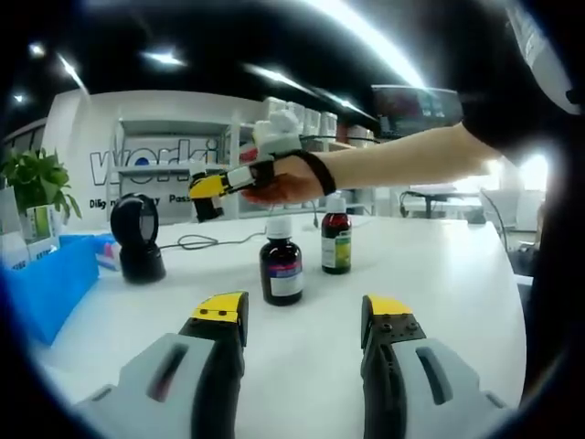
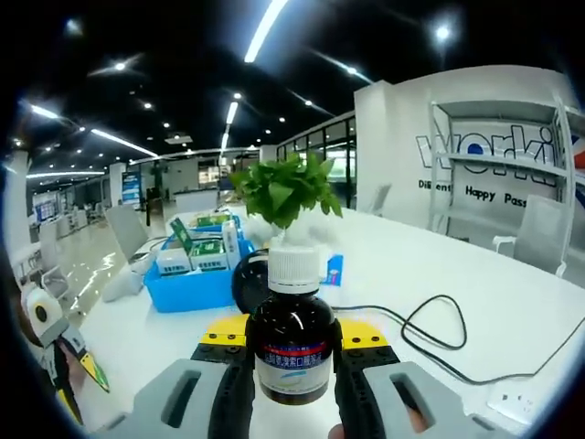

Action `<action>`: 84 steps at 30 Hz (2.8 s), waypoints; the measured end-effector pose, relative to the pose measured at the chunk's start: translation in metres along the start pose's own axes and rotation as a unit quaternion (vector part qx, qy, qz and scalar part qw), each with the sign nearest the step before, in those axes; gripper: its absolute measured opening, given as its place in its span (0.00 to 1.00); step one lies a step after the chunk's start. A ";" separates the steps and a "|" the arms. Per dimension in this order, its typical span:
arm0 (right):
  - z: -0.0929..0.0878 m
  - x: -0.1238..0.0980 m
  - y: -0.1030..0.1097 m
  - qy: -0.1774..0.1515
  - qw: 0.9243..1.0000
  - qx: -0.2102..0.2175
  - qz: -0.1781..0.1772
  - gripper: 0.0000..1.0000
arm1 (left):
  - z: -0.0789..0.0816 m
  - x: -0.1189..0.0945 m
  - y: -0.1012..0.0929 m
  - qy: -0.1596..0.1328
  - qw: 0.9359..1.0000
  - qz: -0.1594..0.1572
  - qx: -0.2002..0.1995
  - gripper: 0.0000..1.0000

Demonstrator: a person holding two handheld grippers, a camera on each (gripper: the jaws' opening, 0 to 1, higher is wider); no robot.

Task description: Rotate the medicine bottle to make it face forward pick up the medicine bottle inspect the drug traceability code place the medicine on the table

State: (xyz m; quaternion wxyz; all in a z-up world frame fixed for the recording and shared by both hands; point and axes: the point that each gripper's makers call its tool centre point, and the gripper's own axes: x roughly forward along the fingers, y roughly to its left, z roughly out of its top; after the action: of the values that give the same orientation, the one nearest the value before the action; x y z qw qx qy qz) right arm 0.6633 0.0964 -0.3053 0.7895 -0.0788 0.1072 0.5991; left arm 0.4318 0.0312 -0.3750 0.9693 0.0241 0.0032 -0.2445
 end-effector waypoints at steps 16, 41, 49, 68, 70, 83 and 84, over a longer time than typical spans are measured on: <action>-0.010 0.008 0.000 -0.015 1.000 0.008 0.022 0.29 | -0.002 0.001 0.000 0.004 1.000 0.001 -0.002 0.40; -0.015 0.016 0.015 -0.025 0.998 0.014 0.063 0.28 | -0.002 0.001 0.001 0.006 1.000 0.002 -0.004 0.40; -0.016 0.014 0.030 -0.021 0.996 0.003 0.087 0.29 | -0.002 0.001 0.001 0.005 1.000 0.002 -0.005 0.40; 0.014 0.000 0.014 -0.043 0.998 0.009 0.051 0.29 | -0.002 0.001 0.001 0.005 1.000 0.002 -0.004 0.40; 0.020 -0.005 0.011 -0.048 0.998 0.008 0.044 0.29 | -0.002 0.001 0.001 0.005 1.000 0.002 -0.004 0.40; 0.059 -0.050 0.002 -0.072 0.997 0.002 -0.015 0.29 | -0.002 0.001 0.001 0.006 1.000 0.001 0.000 0.40; 0.059 -0.053 0.002 -0.072 0.997 0.000 -0.021 0.29 | -0.002 0.001 0.001 0.006 1.000 0.002 0.000 0.40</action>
State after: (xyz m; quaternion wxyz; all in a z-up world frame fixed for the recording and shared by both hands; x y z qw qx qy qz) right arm 0.6520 0.0631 -0.2343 0.8073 -0.0377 0.0480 0.5869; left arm 0.4330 0.0313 -0.3775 0.9697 0.0259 0.0090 -0.2427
